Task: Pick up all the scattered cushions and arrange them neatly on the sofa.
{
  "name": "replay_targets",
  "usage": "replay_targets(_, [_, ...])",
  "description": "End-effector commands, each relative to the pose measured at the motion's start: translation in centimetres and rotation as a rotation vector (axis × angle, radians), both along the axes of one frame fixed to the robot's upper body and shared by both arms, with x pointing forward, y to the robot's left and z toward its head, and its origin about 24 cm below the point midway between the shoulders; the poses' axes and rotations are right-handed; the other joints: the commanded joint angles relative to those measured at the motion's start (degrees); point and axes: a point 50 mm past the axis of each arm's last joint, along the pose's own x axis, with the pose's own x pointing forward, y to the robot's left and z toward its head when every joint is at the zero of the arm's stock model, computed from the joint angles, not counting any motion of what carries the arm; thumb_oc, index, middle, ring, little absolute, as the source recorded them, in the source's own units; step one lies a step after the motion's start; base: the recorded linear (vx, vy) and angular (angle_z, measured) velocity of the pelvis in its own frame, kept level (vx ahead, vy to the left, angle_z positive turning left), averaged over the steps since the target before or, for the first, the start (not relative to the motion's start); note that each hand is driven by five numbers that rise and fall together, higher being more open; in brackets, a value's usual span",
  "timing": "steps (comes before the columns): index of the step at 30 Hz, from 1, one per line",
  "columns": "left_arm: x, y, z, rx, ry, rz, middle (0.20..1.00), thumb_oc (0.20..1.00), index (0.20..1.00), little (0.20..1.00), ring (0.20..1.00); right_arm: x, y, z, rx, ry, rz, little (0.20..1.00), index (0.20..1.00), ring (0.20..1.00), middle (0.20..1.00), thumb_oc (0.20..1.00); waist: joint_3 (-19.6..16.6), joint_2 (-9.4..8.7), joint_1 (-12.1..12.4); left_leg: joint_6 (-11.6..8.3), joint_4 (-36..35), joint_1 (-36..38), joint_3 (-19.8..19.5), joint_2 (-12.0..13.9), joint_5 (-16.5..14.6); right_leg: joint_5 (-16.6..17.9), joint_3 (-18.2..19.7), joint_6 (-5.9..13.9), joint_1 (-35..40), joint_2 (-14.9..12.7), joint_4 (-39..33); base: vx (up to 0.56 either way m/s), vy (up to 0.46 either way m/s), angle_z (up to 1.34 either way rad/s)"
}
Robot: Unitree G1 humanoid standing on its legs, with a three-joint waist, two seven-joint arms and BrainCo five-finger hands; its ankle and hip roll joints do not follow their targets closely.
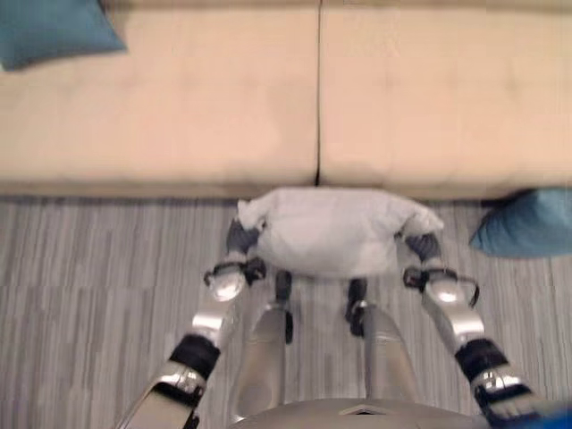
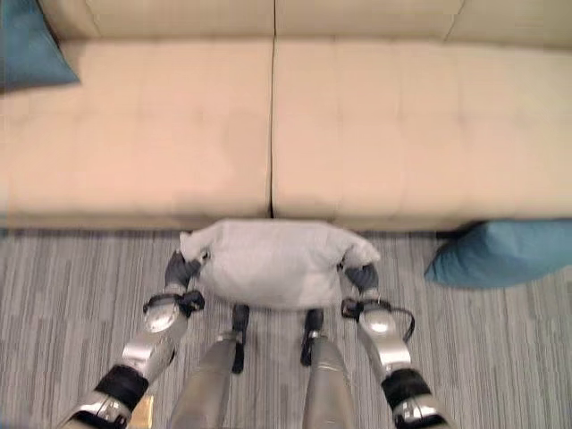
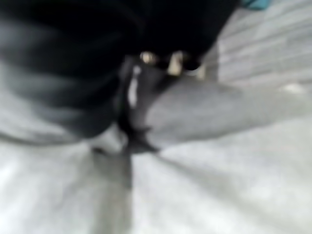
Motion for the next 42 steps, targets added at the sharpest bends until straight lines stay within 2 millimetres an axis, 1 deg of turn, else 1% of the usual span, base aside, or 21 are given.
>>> replay_targets(1, [2.8,-2.4,5.3,-0.015,-0.247,-0.164,0.2,0.2,0.2,0.2,0.2,4.1,1.3,6.9,0.005,-0.311,0.124,0.2,0.2,0.2,0.2,0.2,-0.8,0.98,0.2,0.26,-2.9,1.1,-1.8,-3.2,2.5,4.6,1.6,3.91,4.0,0.8,-6.2,0.17,0.092,-0.05])
replay_targets(3, [2.8,-2.4,5.3,-0.015,-0.247,-0.164,0.2,0.2,0.2,0.2,0.2,4.1,1.3,6.9,0.005,-0.311,0.124,0.2,0.2,0.2,0.2,0.2,-0.9,0.99,0.2,0.26,-3.0,1.1,-1.8,-3.2,2.7,4.8,1.6,3.91,4.0,0.8,-6.4,0.08,0.054,-0.06])
replay_targets(4, [2.0,-2.1,4.4,-0.015,-0.213,-0.166,0.2,0.2,0.2,0.2,0.2,3.5,1.2,6.2,0.016,-0.288,0.123,0.2,0.2,0.2,0.2,0.2,-1.9,1.05,0.5,0.5,-4.3,4.6,-1.9,-3.4,2.5,5.4,1.5,4.56,7.5,0.6,-7.6,0.16,0.129,-0.02])
replay_targets(8, [0.6,-0.8,2.7,-0.011,-0.143,-0.138,0.2,0.2,0.2,0.2,0.2,2.6,0.9,5.3,0.029,-0.255,0.114,0.2,0.2,0.2,0.2,0.2,-3.1,1.6,0.2,1.72,-6.1,10.4,-1.4,-3.9,1.6,7.0,2.7,5.78,9.8,0.3,-3.6,0.14,0.14,-0.07])
replay_targets(9, [0.1,-0.5,2.1,-0.007,-0.115,-0.133,0.2,0.2,0.2,0.2,0.2,2.2,0.9,5.1,0.024,-0.251,0.122,0.2,0.2,0.2,0.2,0.2,-3.2,1.85,0.0,2.48,-6.8,13.1,-1.5,-4.0,1.3,6.3,3.8,5.52,10.1,1.3,0.8,0.1,0.104,-0.15])
replay_targets(13, [-0.3,-0.1,1.9,0.009,-0.11,-0.12,0.2,0.2,0.2,0.2,0.2,1.8,0.9,4.9,0.004,-0.246,0.132,0.2,0.2,0.2,0.2,0.2,-3.6,1.97,0.0,2.62,-7.5,16.0,-1.6,-3.9,0.5,5.3,3.9,5.17,10.1,3.0,2.3,0.1,0.06,-0.03])
replay_targets(14, [-0.4,0.0,1.9,0.014,-0.109,-0.114,0.2,0.2,0.2,0.2,0.2,1.5,0.7,4.7,-0.007,-0.237,0.132,0.2,0.2,0.2,0.2,0.2,-4.3,1.46,-0.5,2.44,-8.2,17.3,-2.2,-4.2,0.3,4.0,5.8,4.22,11.1,6.4,-2.5,0.15,-0.045,-0.01])
replay_targets(17, [-0.7,0.1,1.3,0.013,-0.087,-0.107,0.2,0.2,0.2,0.2,0.2,1.1,0.5,4.1,0.005,-0.216,0.123,0.2,0.2,0.2,0.2,0.2,-6.4,0.5,-0.4,1.94,-9.7,19.5,-2.7,-4.7,-0.1,5.4,6.3,3.66,14.0,8.5,-12.9,0.19,-0.068,0.08])
replay_targets(19, [-0.9,0.3,1.2,0.013,-0.077,-0.103,0.2,0.2,0.2,0.2,0.2,0.7,0.2,3.8,0.001,-0.202,0.118,0.2,0.2,0.2,0.2,0.2,-7.1,0.15,-1.0,1.52,-9.7,21.0,-4.0,-5.0,-0.3,6.6,8.2,3.48,14.1,10.0,-14.5,0.17,-0.069,0.04])
replay_targets(22, [-1.0,-0.2,0.9,0.012,-0.067,-0.119,0.2,0.2,0.2,0.2,0.2,0.4,0.0,3.6,-0.003,-0.193,0.117,0.2,0.2,0.2,0.2,0.2,-7.6,0.04,-1.3,0.89,-8.7,22.0,-5.2,-5.4,-0.5,6.8,9.8,3.28,16.0,10.4,-15.2,0.21,-0.114,0.16])
replay_targets(25, [-0.9,-1.2,0.7,-0.031,-0.062,-0.144,0.2,0.2,0.2,0.2,0.2,-0.2,-1.2,3.8,-0.01,-0.199,0.077,0.2,0.2,0.2,0.2,0.2,-7.4,-0.15,-2.5,-2.76,2.5,18.2,-2.9,-3.9,1.8,6.0,7.9,1.5,19.5,9.9,-16.0,0.13,-0.156,0.52])
replay_targets(26, [-0.9,-1.2,0.7,-0.031,-0.062,-0.144,0.2,0.2,0.2,0.2,0.2,-0.2,-1.2,3.8,-0.01,-0.199,0.077,0.2,0.2,0.2,0.2,0.2,-7.4,-0.07,-2.6,-2.78,2.9,17.9,-3.0,-3.9,1.6,6.0,7.8,1.48,19.5,10.0,-15.9,0.0,-0.11,0.74])
replay_targets(28, [-0.6,-1.6,0.8,-0.047,-0.064,-0.154,0.2,0.2,0.2,0.2,0.2,-0.2,-1.5,3.9,-0.009,-0.204,0.059,0.2,0.2,0.2,0.2,0.2,-6.0,-0.68,-2.7,-2.67,9.7,14.0,-0.7,-2.0,2.7,5.3,6.4,0.33,20.4,9.4,-15.4,0.02,-0.15,0.96])
replay_targets(29, [-0.8,-1.6,0.6,-0.051,-0.055,-0.15,0.2,0.2,0.2,0.2,0.2,-0.3,-1.7,3.8,-0.009,-0.197,0.048,0.2,0.2,0.2,0.2,0.2,-6.1,-0.85,-2.7,-1.75,8.0,12.5,1.2,-0.8,2.2,4.5,5.6,-0.07,21.5,9.4,-15.8,0.1,-0.151,0.68])
replay_targets(32, [-0.9,-1.6,0.3,-0.043,-0.039,-0.151,0.2,0.2,0.2,0.2,0.2,-0.4,-1.9,3.8,-0.006,-0.198,0.037,0.2,0.2,0.2,0.2,0.2,-6.8,-0.9,-2.6,-1.1,1.8,11.1,3.0,0.0,1.9,4.0,5.0,0.14,22.5,9.3,-16.6,0.12,-0.059,0.25])
replay_targets(34, [-0.9,-1.6,0.2,-0.025,-0.031,-0.157,0.2,0.2,0.2,0.2,0.2,-0.6,-2.1,3.8,-0.007,-0.199,0.028,0.2,0.2,0.2,0.2,0.2,-7.2,-0.51,-2.5,-1.52,-4.4,10.1,3.9,0.6,5.4,3.4,4.7,0.31,23.8,10.0,-17.2,0.24,-0.014,0.39])
replay_targets(35, [-0.8,-1.5,0.1,-0.015,-0.028,-0.154,0.2,0.2,0.2,0.2,0.2,-0.6,-2.1,3.7,0.003,-0.194,0.017,0.2,0.2,0.2,0.2,0.2,-7.2,-0.13,-2.2,-2.37,-7.4,8.5,4.7,1.0,8.9,2.4,5.1,0.07,25.2,10.7,-17.2,0.28,0.02,0.49])
replay_targets(36, [-0.7,-1.5,0.2,-0.016,-0.03,-0.147,0.2,0.2,0.2,0.2,0.2,-0.6,-2.0,3.5,0.003,-0.187,0.014,0.2,0.2,0.2,0.2,0.2,-7.2,-0.02,-1.9,-2.6,-8.4,7.7,5.0,1.1,9.9,1.9,5.6,-0.02,26.0,11.0,-17.2,0.21,0.024,0.45])
replay_targets(40, [-1.0,-1.2,0.1,-0.028,-0.027,-0.133,0.2,0.2,0.2,0.2,0.2,-0.7,-1.5,3.1,0.013,-0.171,0.027,0.2,0.2,0.2,0.2,0.2,-7.8,-0.15,-1.4,-2.14,-8.2,9.0,5.1,1.0,9.4,0.3,6.7,0.2,28.1,10.7,-16.7,0.27,0.108,-0.24])
replay_targets(41, [-1.1,-1.0,0.5,-0.031,-0.046,-0.134,0.2,0.2,0.2,0.2,0.2,-0.5,-0.9,3.1,0.021,-0.171,0.044,0.2,0.2,0.2,0.2,0.2,-8.4,-0.69,-0.4,-0.74,-6.2,9.1,4.3,-0.2,7.1,-0.8,8.0,1.38,29.1,8.9,-14.2,0.37,0.199,-0.56])
replay_targets(42, [-1.1,-1.0,0.5,-0.031,-0.045,-0.134,0.2,0.2,0.2,0.2,0.2,-0.5,-0.9,3.1,0.021,-0.171,0.044,0.2,0.2,0.2,0.2,0.2,-8.4,-0.75,-0.4,-0.71,-6.2,9.1,4.4,-0.2,7.0,-0.9,8.1,1.4,29.1,8.9,-14.2,0.37,0.218,-0.32])
